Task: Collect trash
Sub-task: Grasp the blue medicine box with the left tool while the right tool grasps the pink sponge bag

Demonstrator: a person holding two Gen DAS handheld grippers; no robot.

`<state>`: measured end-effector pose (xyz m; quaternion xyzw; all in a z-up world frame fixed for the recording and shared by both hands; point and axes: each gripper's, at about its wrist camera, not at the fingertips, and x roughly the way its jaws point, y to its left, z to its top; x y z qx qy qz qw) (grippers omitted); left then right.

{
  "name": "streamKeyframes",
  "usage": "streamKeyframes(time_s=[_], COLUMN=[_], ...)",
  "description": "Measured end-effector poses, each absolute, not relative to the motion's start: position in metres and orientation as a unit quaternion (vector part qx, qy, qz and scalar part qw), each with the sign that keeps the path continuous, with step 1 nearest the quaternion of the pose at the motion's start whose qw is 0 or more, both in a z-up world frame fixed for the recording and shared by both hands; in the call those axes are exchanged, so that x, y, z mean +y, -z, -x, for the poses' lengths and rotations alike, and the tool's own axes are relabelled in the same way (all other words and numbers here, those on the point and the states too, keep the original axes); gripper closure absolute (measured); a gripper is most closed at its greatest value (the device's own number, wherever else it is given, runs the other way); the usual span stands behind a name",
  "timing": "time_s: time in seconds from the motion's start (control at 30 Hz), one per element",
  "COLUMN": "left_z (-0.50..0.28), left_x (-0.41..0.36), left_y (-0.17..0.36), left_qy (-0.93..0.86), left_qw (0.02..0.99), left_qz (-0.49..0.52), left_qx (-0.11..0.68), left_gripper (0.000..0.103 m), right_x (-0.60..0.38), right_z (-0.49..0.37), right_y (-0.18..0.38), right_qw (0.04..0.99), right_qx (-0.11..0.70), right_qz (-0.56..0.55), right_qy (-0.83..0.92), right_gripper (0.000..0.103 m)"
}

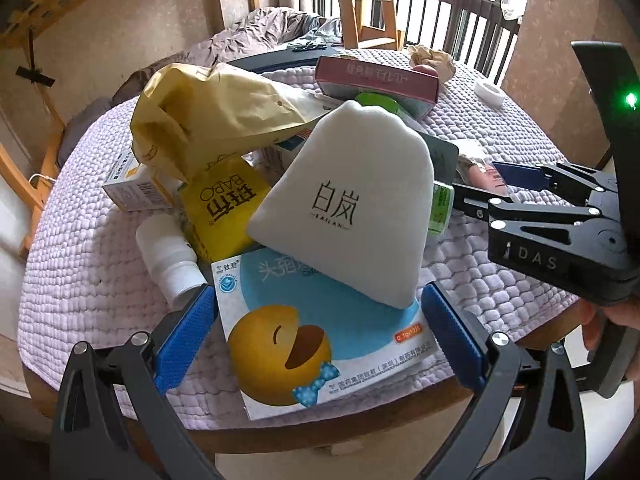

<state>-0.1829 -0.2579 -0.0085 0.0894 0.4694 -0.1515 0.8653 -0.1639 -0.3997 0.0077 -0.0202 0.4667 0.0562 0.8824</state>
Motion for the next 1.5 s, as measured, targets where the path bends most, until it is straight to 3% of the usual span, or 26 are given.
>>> streamKeyframes(time_s=[0.13, 0.43, 0.47, 0.5, 0.57, 0.67, 0.77, 0.87, 1.5], left_z=[0.184, 0.189, 0.190, 0.190, 0.189, 0.188, 0.193, 0.196, 0.206], left_x=[-0.254, -0.235, -0.233, -0.233, -0.229, -0.224, -0.226, -0.228, -0.236], left_y=[0.007, -0.008, -0.011, -0.014, -0.015, -0.012, -0.010, -0.009, 0.014], left_qy=[0.163, 0.183, 0.182, 0.182, 0.181, 0.194, 0.184, 0.198, 0.185], left_qw=[0.865, 0.867, 0.870, 0.870, 0.868, 0.858, 0.863, 0.861, 0.857], left_qz=[-0.090, -0.064, -0.066, -0.067, -0.060, -0.060, -0.076, -0.061, -0.062], left_qx=[0.466, 0.459, 0.454, 0.453, 0.459, 0.471, 0.465, 0.465, 0.477], left_gripper=[0.003, 0.007, 0.011, 0.031, 0.035, 0.035, 0.009, 0.001, 0.005], right_x=[-0.405, -0.409, -0.408, -0.408, -0.407, -0.405, -0.403, -0.402, -0.396], right_z=[0.168, 0.185, 0.187, 0.191, 0.197, 0.201, 0.206, 0.212, 0.227], right_y=[-0.011, -0.026, -0.028, -0.030, -0.034, -0.035, -0.035, -0.033, -0.021], right_qw=[0.883, 0.893, 0.894, 0.895, 0.896, 0.896, 0.896, 0.895, 0.886], right_qx=[0.464, 0.444, 0.443, 0.440, 0.437, 0.437, 0.439, 0.441, 0.456], right_qz=[0.014, -0.005, -0.006, -0.006, -0.008, -0.010, -0.012, -0.016, -0.029], right_qy=[-0.065, -0.074, -0.075, -0.076, -0.077, -0.076, -0.074, -0.071, -0.077], right_gripper=[0.068, 0.069, 0.069, 0.069, 0.069, 0.069, 0.068, 0.068, 0.068])
